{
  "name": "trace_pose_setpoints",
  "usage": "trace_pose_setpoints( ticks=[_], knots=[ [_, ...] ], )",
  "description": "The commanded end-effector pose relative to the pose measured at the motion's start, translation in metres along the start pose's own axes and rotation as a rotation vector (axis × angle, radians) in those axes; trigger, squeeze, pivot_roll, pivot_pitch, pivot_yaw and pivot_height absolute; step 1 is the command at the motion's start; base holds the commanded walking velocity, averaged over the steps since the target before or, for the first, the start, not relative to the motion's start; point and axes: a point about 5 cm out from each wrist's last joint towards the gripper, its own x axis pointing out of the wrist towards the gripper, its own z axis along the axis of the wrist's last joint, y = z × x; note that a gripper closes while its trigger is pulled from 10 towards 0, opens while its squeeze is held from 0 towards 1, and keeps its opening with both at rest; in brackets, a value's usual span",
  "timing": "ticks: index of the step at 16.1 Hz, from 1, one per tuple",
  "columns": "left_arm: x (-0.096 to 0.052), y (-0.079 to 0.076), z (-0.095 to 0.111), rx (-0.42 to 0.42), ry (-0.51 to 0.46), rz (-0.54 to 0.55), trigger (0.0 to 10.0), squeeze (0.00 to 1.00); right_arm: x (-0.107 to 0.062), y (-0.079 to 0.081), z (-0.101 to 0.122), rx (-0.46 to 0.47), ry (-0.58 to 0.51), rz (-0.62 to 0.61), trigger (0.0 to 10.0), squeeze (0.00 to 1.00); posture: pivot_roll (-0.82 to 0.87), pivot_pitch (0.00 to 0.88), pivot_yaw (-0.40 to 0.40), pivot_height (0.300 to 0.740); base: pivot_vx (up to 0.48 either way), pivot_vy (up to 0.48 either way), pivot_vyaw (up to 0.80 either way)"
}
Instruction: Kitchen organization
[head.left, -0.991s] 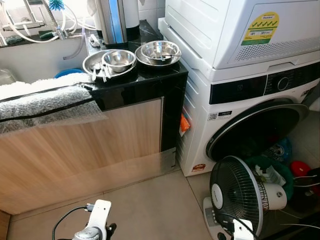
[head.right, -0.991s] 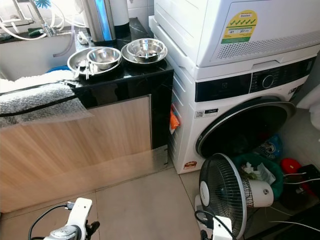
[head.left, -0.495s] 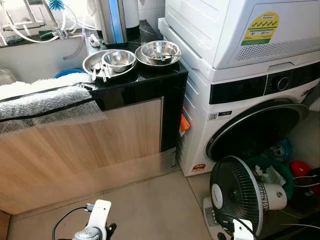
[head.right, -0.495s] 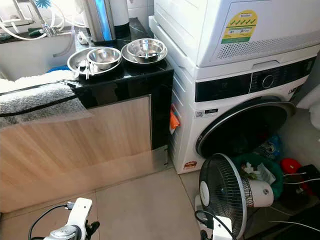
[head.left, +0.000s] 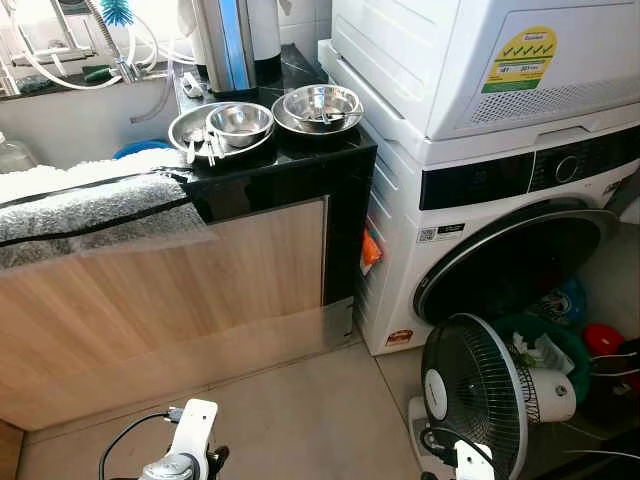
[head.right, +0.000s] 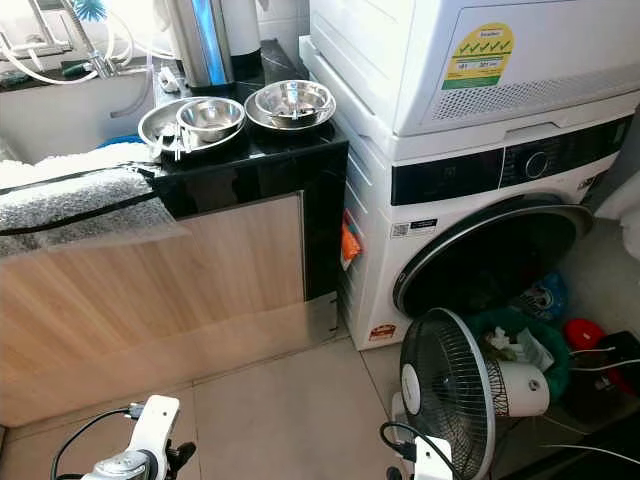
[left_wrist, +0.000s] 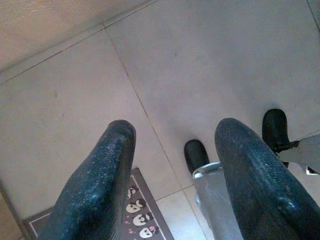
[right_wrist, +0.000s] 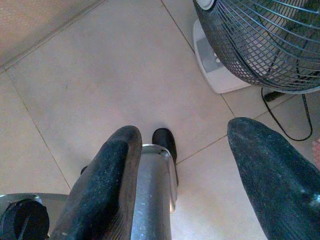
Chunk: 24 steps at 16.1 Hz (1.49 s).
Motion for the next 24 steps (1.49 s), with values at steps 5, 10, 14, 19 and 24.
trace_pose_setpoints(
  ticks=[5,10,14,19,24],
  knots=[
    [-0.001,0.001,-0.011,-0.098,0.027,0.025,10.0,0.00,-0.002,-0.007,-0.004,-0.070,0.023,-0.003,10.0,0.00,-0.01,0.000,0.014,0.740,0.000,0.000,0.00],
    [-0.001,-0.002,-0.012,-0.128,0.026,0.034,10.0,0.00,-0.004,-0.015,-0.008,-0.112,0.037,-0.010,10.0,0.00,-0.01,0.000,0.003,0.740,0.000,0.000,0.00],
    [-0.001,-0.003,-0.009,-0.087,0.023,0.011,10.0,0.00,-0.001,-0.013,0.005,-0.031,-0.016,-0.027,10.0,0.00,-0.02,0.000,0.007,0.740,0.000,0.000,0.00],
    [-0.001,-0.002,-0.010,-0.071,0.028,0.008,10.0,0.00,0.000,-0.004,0.007,0.038,-0.051,-0.022,10.0,0.00,-0.02,0.000,0.019,0.740,0.000,0.000,0.00],
    [-0.001,-0.001,-0.012,-0.056,0.034,0.003,10.0,0.00,-0.001,-0.009,0.000,0.018,-0.005,-0.055,10.0,0.00,-0.02,0.000,0.024,0.740,0.000,0.000,-0.48]
  ],
)
